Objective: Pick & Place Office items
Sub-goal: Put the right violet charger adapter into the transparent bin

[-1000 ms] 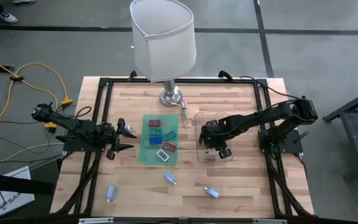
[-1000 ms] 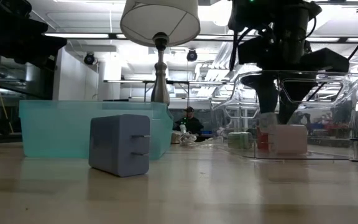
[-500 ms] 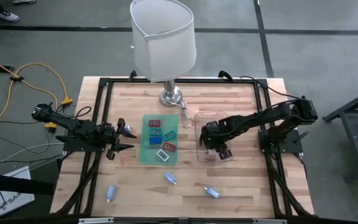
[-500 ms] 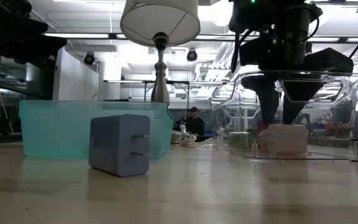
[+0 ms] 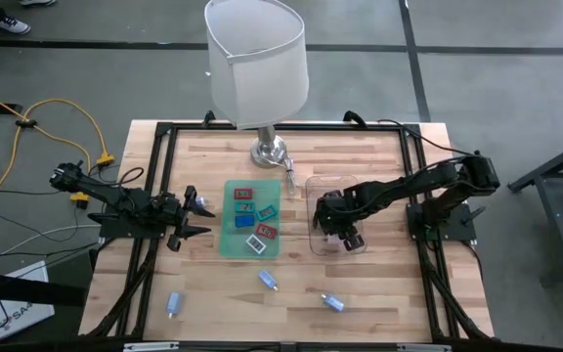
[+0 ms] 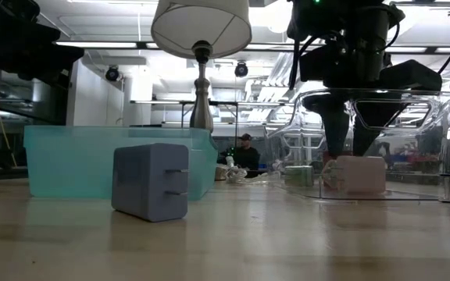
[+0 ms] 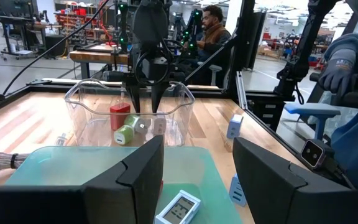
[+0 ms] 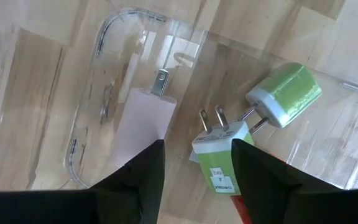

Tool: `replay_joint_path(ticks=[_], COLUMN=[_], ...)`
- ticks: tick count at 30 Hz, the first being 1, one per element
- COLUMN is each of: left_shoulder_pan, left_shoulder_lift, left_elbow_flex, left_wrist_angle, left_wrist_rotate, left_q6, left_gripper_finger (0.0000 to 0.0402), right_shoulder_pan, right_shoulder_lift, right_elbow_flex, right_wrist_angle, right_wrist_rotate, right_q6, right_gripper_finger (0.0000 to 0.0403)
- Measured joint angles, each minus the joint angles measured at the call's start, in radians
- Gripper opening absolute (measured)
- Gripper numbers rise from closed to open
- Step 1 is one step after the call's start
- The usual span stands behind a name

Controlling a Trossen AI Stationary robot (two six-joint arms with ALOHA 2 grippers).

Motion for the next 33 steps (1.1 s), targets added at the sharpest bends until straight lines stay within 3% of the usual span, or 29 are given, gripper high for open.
replay_joint_path(ticks=[21, 33], left_shoulder_pan=[0.0, 0.0], left_shoulder_lift=[0.0, 0.0], left_elbow_flex=[0.0, 0.0], left_wrist_angle=[0.0, 0.0], left_wrist_rotate=[0.0, 0.0], left_q6=[0.0, 0.0], left_gripper_finger=[0.0186, 0.0186], right_shoulder_pan=[0.024, 0.166], right_shoulder_lift=[-0.069, -0.084], right_elbow_flex=[0.063, 0.23], right_wrist_angle=[-0.031, -0.159], right_wrist_rotate=[0.184, 0.299], right_q6=[-0.062, -0.007], right_gripper_finger=[0.0173, 0.0173])
